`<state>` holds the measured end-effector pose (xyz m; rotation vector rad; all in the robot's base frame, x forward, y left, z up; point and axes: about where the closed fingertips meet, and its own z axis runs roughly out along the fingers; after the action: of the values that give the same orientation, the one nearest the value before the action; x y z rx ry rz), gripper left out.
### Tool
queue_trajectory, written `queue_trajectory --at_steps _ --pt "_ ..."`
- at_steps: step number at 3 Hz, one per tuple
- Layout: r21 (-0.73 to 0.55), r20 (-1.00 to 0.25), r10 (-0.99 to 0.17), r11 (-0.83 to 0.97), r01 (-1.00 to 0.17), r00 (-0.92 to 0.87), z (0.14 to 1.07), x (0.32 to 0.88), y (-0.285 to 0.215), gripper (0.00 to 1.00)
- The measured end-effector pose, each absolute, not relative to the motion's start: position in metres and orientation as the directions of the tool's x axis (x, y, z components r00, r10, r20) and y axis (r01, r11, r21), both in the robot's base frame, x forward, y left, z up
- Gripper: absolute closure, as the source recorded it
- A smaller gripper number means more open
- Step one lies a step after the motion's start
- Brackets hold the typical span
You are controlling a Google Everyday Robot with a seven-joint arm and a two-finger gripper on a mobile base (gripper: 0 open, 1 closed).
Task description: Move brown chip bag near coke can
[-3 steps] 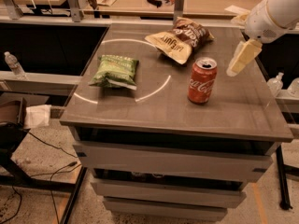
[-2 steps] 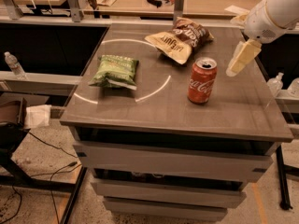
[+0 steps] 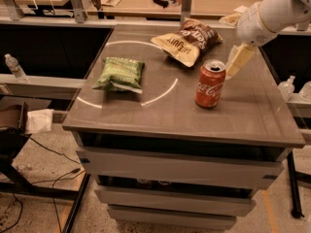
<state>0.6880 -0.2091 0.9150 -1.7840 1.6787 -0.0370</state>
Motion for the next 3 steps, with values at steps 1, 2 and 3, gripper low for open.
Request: queue_trajectory --at_steps 1,2,3 --pt "-0.518 -0.41 -0.859 -0.056 -0.853 0.306 0.91 0.7 -0.188 0.0" --pt "-0.578 -0.388 -0.825 -0.129 -0.806 0.41 0.912 0.715 -0.17 0.0" --pt "-0.635 -0.338 -0.811 -0.178 -0.751 0.478 0.914 0.733 -0.157 0.0"
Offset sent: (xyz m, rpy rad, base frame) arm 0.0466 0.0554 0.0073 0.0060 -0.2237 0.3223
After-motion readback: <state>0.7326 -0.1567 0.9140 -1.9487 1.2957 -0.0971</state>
